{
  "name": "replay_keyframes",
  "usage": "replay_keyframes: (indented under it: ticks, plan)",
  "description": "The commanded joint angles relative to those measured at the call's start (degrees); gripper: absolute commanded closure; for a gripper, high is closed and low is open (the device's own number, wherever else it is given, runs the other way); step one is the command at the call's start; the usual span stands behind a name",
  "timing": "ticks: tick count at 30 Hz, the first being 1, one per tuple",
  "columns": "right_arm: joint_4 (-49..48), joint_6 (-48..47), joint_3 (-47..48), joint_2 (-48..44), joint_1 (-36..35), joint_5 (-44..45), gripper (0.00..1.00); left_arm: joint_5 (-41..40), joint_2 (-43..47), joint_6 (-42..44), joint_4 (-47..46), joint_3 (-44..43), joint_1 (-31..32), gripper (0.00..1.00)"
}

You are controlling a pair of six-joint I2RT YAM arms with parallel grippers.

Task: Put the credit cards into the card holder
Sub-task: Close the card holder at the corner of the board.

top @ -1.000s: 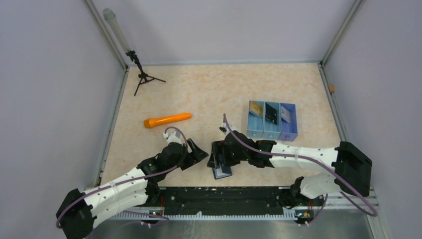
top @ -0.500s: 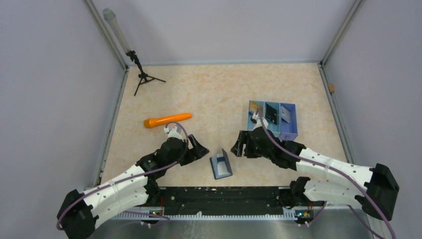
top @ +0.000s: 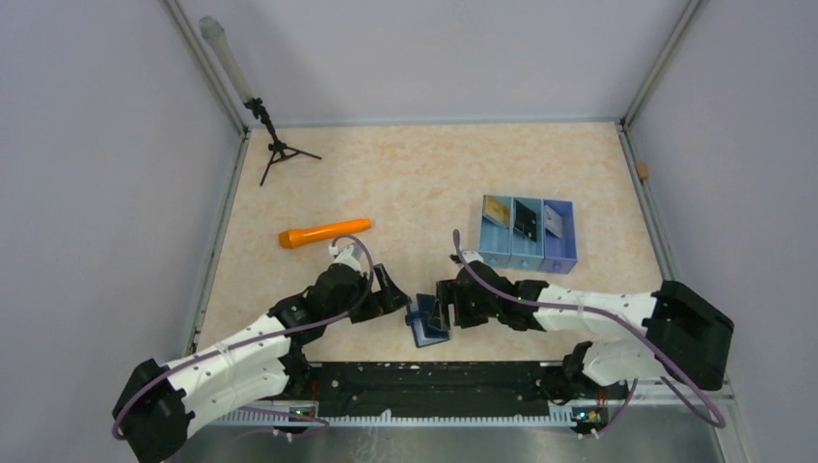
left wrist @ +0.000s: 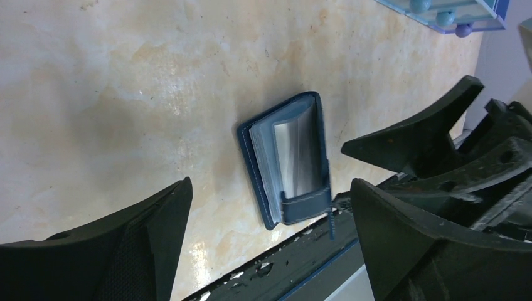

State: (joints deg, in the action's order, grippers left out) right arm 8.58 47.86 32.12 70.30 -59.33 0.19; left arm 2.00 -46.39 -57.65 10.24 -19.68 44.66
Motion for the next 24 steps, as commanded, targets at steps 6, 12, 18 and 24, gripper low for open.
replay_keyframes:
  ticks: [6,12,18,24]
  plan:
    - [-2.2,0.3,5.8,9.3,-2.8,1.8,0.27,5.7,-4.2,5.0,-3.5,-1.4,-0.3,0.01]
    - [-2.2,0.5,5.8,10.5,-2.9,1.5,0.27,8.3,-12.3,5.5,-8.5,-1.9,-0.1,0.04]
    - [-2.0,-0.2,5.7,11.6,-3.0,1.2,0.28,8.0,-15.3,6.7,-9.8,-2.9,0.0,0.07]
    - [-2.0,-0.5,5.4,11.0,-3.0,1.1,0.28,8.1,-20.2,7.7,-12.1,-3.5,0.8,0.24]
